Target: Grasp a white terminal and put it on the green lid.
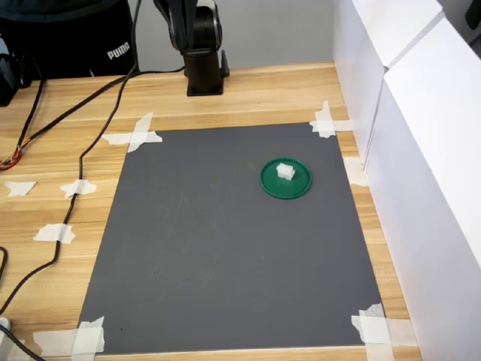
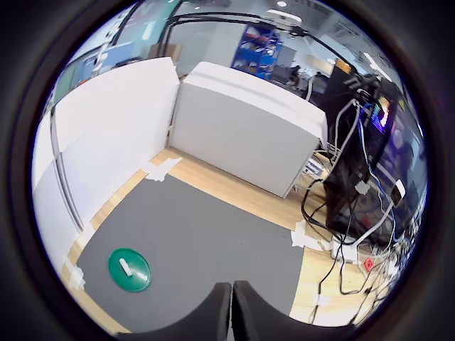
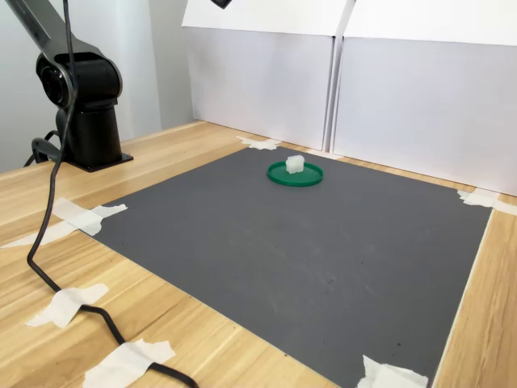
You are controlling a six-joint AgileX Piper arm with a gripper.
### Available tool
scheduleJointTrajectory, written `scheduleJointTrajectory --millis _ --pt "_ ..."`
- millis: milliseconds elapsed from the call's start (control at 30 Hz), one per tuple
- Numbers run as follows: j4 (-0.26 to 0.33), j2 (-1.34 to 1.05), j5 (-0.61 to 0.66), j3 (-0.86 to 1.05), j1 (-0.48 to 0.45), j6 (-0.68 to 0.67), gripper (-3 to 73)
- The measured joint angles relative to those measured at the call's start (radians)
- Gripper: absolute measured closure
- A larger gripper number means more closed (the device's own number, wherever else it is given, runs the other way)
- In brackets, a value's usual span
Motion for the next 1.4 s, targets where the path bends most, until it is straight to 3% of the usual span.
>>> scheduleJointTrajectory --millis 133,333,733,1400 --pt "0.027 -0.07 -0.096 0.118 -0.003 0.135 71.1" --pt "0.023 -0.252 -0.169 0.261 -0.003 0.27 71.1" --pt "0.015 -0.474 -0.172 0.419 -0.005 0.286 71.1" --pt "0.015 -0.647 -0.162 0.502 -0.006 0.287 71.1"
